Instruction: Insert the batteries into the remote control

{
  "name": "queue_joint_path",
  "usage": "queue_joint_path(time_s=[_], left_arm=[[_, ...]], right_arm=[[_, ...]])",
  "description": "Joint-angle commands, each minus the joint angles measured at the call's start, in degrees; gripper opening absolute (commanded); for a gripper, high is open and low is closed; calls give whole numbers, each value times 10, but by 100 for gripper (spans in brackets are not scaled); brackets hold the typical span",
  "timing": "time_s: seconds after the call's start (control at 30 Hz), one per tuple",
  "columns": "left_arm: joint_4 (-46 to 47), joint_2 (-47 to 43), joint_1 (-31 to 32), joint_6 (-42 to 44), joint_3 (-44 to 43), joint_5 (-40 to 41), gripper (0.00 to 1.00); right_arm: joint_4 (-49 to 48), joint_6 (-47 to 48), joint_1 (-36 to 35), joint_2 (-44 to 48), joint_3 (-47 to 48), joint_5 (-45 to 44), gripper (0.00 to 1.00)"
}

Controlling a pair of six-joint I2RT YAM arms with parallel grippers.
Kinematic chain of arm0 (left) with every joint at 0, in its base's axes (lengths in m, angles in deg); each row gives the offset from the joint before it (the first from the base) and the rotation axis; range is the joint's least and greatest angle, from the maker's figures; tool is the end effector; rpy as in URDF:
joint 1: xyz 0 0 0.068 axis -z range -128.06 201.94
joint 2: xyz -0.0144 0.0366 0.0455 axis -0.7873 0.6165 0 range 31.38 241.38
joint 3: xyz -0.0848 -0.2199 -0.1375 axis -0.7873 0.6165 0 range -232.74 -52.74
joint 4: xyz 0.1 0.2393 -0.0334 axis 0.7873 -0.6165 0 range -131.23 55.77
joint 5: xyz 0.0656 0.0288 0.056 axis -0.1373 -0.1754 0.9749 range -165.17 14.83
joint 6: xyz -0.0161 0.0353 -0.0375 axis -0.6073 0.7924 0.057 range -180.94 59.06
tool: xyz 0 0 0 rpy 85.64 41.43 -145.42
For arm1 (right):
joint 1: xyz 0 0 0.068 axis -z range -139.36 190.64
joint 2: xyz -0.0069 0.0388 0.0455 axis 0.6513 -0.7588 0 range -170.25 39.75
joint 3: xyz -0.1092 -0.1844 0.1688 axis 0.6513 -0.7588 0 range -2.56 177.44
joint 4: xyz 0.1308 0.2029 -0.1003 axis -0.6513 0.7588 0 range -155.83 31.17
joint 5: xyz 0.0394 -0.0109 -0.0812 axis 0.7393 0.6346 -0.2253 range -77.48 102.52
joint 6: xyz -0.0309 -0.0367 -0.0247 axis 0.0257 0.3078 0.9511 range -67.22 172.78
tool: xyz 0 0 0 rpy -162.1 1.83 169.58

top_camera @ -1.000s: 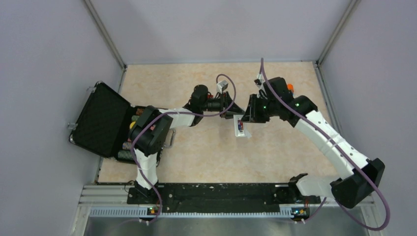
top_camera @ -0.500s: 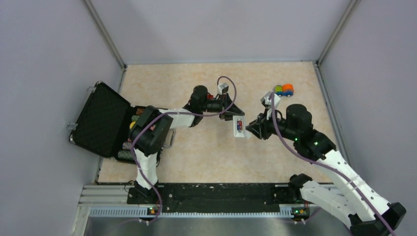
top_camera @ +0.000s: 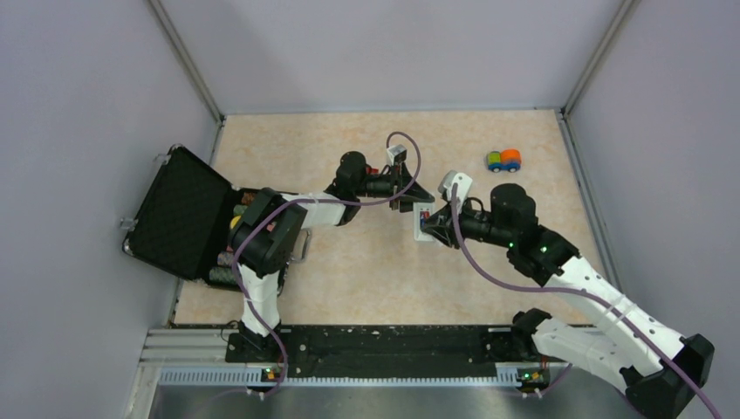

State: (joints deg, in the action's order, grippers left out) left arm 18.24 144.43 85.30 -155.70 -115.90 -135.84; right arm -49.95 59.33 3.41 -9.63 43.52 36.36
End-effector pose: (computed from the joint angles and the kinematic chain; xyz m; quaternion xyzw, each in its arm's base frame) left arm 0.3324 -0.2560 0.2118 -0.0095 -0.6992 0.7137 0.0409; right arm 0.1480 0.1305 0.3246 -0.4083 0.6954 0.3123 0.5022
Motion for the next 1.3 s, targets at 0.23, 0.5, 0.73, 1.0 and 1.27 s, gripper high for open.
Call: queue_joint_path(time_s=[0.23, 0.5, 0.73, 1.0, 1.27], left_arm=[[39, 0, 1, -11, -13, -12, 0], [39, 3, 1, -12, -16, -11, 0], [40, 2, 1, -12, -16, -14, 0], [110, 9, 2, -71, -19, -13, 0], [86, 1, 1, -40, -16, -16, 0]], right_arm=[[-5, 57, -9, 2, 7, -17, 13], [6, 60, -10, -1, 4, -18, 11], [-3, 52, -9, -14, -2, -30, 6], [-1, 38, -9, -38, 4, -54, 0], [9, 14, -9, -67, 16, -98, 0]])
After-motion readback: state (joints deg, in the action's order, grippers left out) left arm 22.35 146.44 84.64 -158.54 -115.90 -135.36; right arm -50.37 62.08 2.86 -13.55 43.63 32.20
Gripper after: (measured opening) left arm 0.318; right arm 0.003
